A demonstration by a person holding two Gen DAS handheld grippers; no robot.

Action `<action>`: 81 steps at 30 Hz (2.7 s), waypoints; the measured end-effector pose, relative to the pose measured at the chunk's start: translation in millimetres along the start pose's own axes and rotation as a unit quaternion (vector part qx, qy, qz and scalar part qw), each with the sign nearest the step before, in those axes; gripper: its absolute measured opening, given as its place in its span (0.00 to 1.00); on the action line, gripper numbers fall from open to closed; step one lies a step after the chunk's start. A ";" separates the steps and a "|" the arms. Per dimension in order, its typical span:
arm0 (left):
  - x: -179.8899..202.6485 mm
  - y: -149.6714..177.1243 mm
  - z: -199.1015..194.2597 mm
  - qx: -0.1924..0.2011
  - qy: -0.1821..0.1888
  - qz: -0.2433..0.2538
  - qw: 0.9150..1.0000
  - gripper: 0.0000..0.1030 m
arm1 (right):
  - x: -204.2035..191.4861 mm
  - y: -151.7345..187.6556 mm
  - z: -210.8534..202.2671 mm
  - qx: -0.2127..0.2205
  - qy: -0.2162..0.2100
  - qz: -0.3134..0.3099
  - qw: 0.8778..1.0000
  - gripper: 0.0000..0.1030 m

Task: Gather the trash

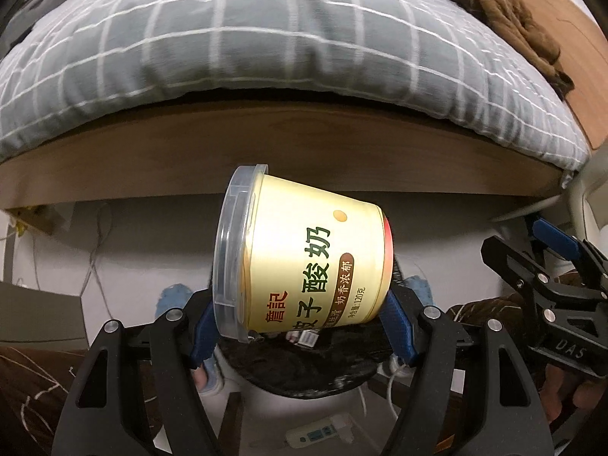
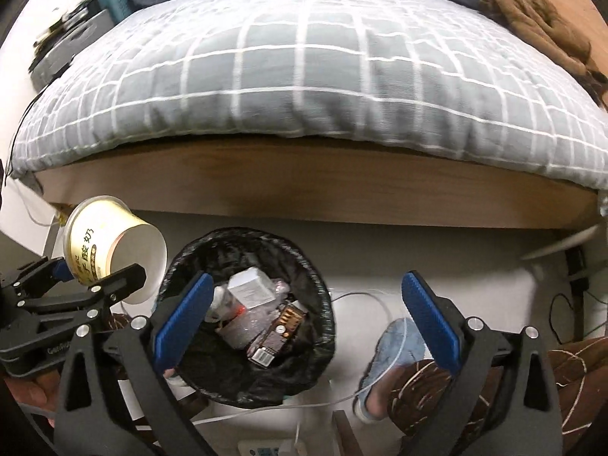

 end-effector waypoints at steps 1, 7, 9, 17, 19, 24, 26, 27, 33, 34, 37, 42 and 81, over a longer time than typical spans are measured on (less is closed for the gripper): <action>7.7 -0.1 0.2 0.000 0.002 0.005 1.000 0.67 | 6.1 0.8 -3.5 0.001 0.001 0.003 1.000 0.92; 38.1 2.8 5.5 -0.006 0.010 0.026 1.000 0.67 | 31.1 4.1 -13.1 0.007 0.011 0.025 1.000 0.92; 44.9 0.7 8.8 -0.009 0.012 0.029 0.999 0.67 | 37.2 4.5 -15.3 0.008 0.012 0.032 0.999 0.93; 46.2 1.4 11.2 0.006 0.002 0.041 0.999 0.78 | 45.8 6.4 -10.7 0.007 0.011 0.042 0.999 0.93; 42.8 -1.9 7.6 0.020 -0.009 0.039 0.999 0.90 | 45.2 6.0 -8.9 0.007 0.011 0.043 0.999 0.93; 31.3 -13.3 -4.1 0.041 -0.018 0.026 0.999 0.94 | 40.9 -1.2 -15.2 0.023 0.014 0.040 0.999 0.93; 28.9 -16.8 -12.4 0.046 -0.020 0.030 0.998 0.94 | 37.1 -7.2 -22.9 0.031 0.014 0.036 0.999 0.93; 27.5 -19.2 -18.6 0.052 -0.021 0.031 0.998 0.94 | 35.1 -13.4 -32.3 0.044 0.015 0.033 0.998 0.93; 28.5 -40.3 -76.9 0.100 -0.012 0.017 0.995 0.94 | 26.9 -44.7 -84.8 0.103 0.023 0.014 0.994 0.93; 28.6 -43.7 -87.6 0.109 -0.012 0.018 0.994 0.94 | 24.7 -48.8 -94.3 0.112 0.025 0.012 0.993 0.93; 31.1 -52.5 -125.0 0.142 -0.012 0.020 0.990 0.94 | 19.8 -59.2 -123.0 0.137 0.030 0.006 0.990 0.93; 35.6 -52.1 -175.7 0.175 0.001 0.017 0.985 0.94 | 13.0 -67.0 -166.9 0.170 0.039 -0.003 0.985 0.93; 26.9 -37.2 -207.7 0.195 -0.006 0.013 0.981 0.94 | 11.0 -47.9 -183.6 0.164 0.050 0.006 0.985 0.92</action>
Point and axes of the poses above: each gripper's, at about its wrist camera, not at the fingertips, and z roughly the way its jaws point, x to its right, y to its underside, the point moved 9 cm from there along z, roughly the way its jaws point, and after that the axes turned 10 degrees about -z, right-handed, at the moved point
